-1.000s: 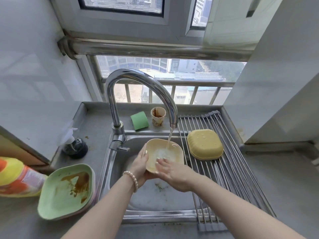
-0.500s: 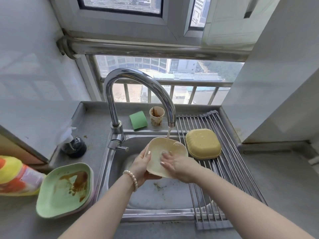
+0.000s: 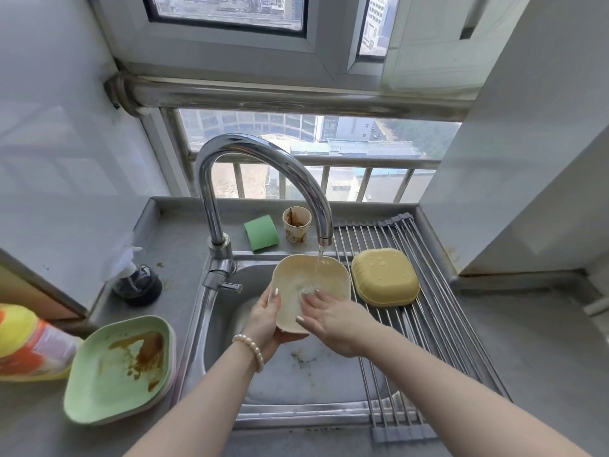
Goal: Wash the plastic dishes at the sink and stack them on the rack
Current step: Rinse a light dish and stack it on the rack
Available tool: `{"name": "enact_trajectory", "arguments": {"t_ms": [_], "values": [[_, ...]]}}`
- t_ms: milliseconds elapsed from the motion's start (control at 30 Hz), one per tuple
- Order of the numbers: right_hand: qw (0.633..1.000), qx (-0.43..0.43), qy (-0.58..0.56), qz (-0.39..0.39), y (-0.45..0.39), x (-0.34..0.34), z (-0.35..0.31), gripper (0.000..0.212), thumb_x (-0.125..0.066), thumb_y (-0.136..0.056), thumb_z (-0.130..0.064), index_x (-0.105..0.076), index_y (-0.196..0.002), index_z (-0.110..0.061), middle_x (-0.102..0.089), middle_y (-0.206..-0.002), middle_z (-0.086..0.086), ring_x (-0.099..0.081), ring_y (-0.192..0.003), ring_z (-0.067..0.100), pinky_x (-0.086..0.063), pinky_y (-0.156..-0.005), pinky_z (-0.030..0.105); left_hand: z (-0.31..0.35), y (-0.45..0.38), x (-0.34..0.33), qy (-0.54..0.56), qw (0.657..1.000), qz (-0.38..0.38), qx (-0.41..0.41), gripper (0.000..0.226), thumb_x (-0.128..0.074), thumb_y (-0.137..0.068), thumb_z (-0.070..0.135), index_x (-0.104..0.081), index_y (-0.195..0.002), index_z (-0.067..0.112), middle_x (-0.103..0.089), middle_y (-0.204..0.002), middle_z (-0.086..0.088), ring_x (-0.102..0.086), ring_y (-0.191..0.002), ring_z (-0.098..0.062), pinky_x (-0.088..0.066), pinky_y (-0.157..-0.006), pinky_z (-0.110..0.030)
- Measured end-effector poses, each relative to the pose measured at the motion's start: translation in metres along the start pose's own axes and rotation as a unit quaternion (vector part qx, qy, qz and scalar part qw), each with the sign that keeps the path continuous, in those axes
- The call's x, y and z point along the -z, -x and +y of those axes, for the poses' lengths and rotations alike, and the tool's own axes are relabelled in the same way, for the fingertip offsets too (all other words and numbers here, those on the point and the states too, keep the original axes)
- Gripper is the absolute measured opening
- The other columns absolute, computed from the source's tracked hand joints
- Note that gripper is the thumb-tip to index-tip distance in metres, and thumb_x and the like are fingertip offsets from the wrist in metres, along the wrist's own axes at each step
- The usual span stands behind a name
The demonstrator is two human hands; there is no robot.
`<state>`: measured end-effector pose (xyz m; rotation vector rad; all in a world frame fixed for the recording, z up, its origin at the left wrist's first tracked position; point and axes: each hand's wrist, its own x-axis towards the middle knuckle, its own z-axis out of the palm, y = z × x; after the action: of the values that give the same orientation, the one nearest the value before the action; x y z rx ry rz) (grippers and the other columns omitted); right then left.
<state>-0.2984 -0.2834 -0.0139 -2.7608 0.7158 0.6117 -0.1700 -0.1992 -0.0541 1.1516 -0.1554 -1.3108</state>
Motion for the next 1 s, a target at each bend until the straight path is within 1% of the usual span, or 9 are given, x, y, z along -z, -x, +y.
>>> {"name": "enact_trajectory", "arguments": {"t_ms": [133, 267, 367, 533, 700, 833, 900, 967, 1000], "values": [[0.993, -0.092, -0.048, 0.058, -0.023, 0.009, -0.012, 0.081, -0.013, -0.095, -0.063, 0.001, -0.153, -0.008, 0.007, -0.16, 0.009, 0.005, -0.147, 0.023, 0.001, -0.118, 0.04, -0.011, 0.0, -0.013, 0.012, 1.0, -0.015, 0.019, 0.033, -0.033, -0.103, 0.034, -0.055, -0.127, 0.027, -0.071, -0.108, 0.002, -0.069, -0.089, -0.019, -0.056, -0.064, -0.046], [0.989, -0.042, -0.128, 0.061, -0.033, 0.006, -0.034, 0.076, -0.015, -0.097, -0.059, 0.004, -0.152, -0.01, 0.012, -0.159, 0.008, 0.013, -0.147, 0.018, 0.008, -0.119, 0.037, -0.012, 0.0, -0.018, 0.104, 0.992, -0.041, 0.058, 0.035, -0.029, -0.1, 0.044, -0.056, -0.117, 0.031, -0.066, -0.109, 0.012, -0.059, -0.1, -0.009, -0.049, -0.075, -0.034], [0.984, 0.013, -0.17, 0.051, -0.026, 0.0, -0.032, 0.067, -0.018, -0.101, -0.051, 0.003, -0.153, -0.015, 0.005, -0.16, 0.006, 0.008, -0.147, 0.015, 0.008, -0.119, 0.033, -0.005, -0.006, -0.008, 0.068, 0.997, -0.003, 0.03, 0.039, -0.038, -0.099, 0.041, -0.053, -0.13, 0.023, -0.067, -0.117, -0.001, -0.066, -0.1, -0.016, -0.057, -0.068, -0.031], [0.966, 0.094, -0.235, 0.053, 0.002, -0.022, -0.021, 0.051, -0.032, -0.103, -0.041, -0.021, -0.151, -0.031, -0.019, -0.159, -0.004, -0.005, -0.147, 0.014, -0.01, -0.119, 0.033, 0.016, -0.008, -0.004, -0.051, 0.996, 0.052, -0.042, 0.043, -0.043, -0.097, 0.04, -0.051, -0.133, 0.02, -0.066, -0.117, -0.015, -0.065, -0.105, -0.034, -0.051, -0.091, -0.056], [0.972, 0.06, -0.185, 0.132, 0.012, -0.035, -0.002, 0.041, -0.051, -0.097, -0.036, -0.052, -0.136, -0.023, -0.046, -0.145, -0.002, -0.032, -0.139, 0.018, -0.021, -0.113, 0.025, 0.031, -0.008, -0.002, -0.26, 0.948, 0.126, -0.131, 0.035, -0.036, -0.103, 0.029, -0.057, -0.129, 0.018, -0.067, -0.112, -0.008, -0.064, -0.096, -0.023, -0.055, -0.084, -0.041], [0.958, 0.04, -0.138, 0.247, 0.004, -0.051, 0.01, 0.051, -0.05, -0.08, -0.058, -0.074, -0.094, -0.015, -0.07, -0.108, -0.001, -0.061, -0.114, 0.024, -0.037, -0.108, 0.049, 0.041, -0.01, 0.007, -0.341, 0.923, 0.176, -0.042, 0.028, -0.039, -0.102, 0.024, -0.064, -0.113, 0.017, -0.066, -0.09, -0.006, -0.065, -0.091, -0.034, -0.055, -0.079, -0.054], [0.944, 0.003, -0.206, 0.257, 0.001, -0.049, 0.013, 0.065, -0.056, -0.07, -0.071, -0.073, -0.093, -0.013, -0.068, -0.11, -0.002, -0.055, -0.119, 0.022, -0.032, -0.109, 0.032, 0.043, -0.009, 0.004, -0.283, 0.94, 0.182, 0.048, 0.026, -0.038, -0.1, 0.008, -0.061, -0.11, 0.002, -0.061, -0.082, -0.012, -0.064, -0.086, -0.038, -0.054, -0.077, -0.058], [0.896, -0.039, -0.356, 0.262, -0.001, -0.043, 0.013, 0.052, -0.082, -0.06, -0.052, -0.071, -0.086, -0.008, -0.063, -0.101, -0.007, -0.055, -0.11, 0.018, -0.036, -0.095, 0.011, 0.042, -0.006, 0.001, -0.153, 0.967, 0.16, 0.126, 0.025, -0.031, -0.097, -0.001, -0.053, -0.111, -0.003, -0.059, -0.09, -0.019, -0.06, -0.081, -0.037, -0.052, -0.075, -0.055], [0.868, -0.053, -0.414, 0.271, -0.004, -0.041, 0.011, 0.043, -0.09, -0.054, -0.038, -0.071, -0.079, -0.009, -0.061, -0.096, -0.007, -0.057, -0.103, 0.018, -0.041, -0.089, 0.012, 0.042, -0.006, 0.0, -0.094, 0.975, 0.146, 0.138, 0.028, -0.028, -0.096, -0.003, -0.049, -0.114, -0.003, -0.059, -0.095, -0.021, -0.058, -0.082, -0.035, -0.05, -0.075, -0.05]]}}
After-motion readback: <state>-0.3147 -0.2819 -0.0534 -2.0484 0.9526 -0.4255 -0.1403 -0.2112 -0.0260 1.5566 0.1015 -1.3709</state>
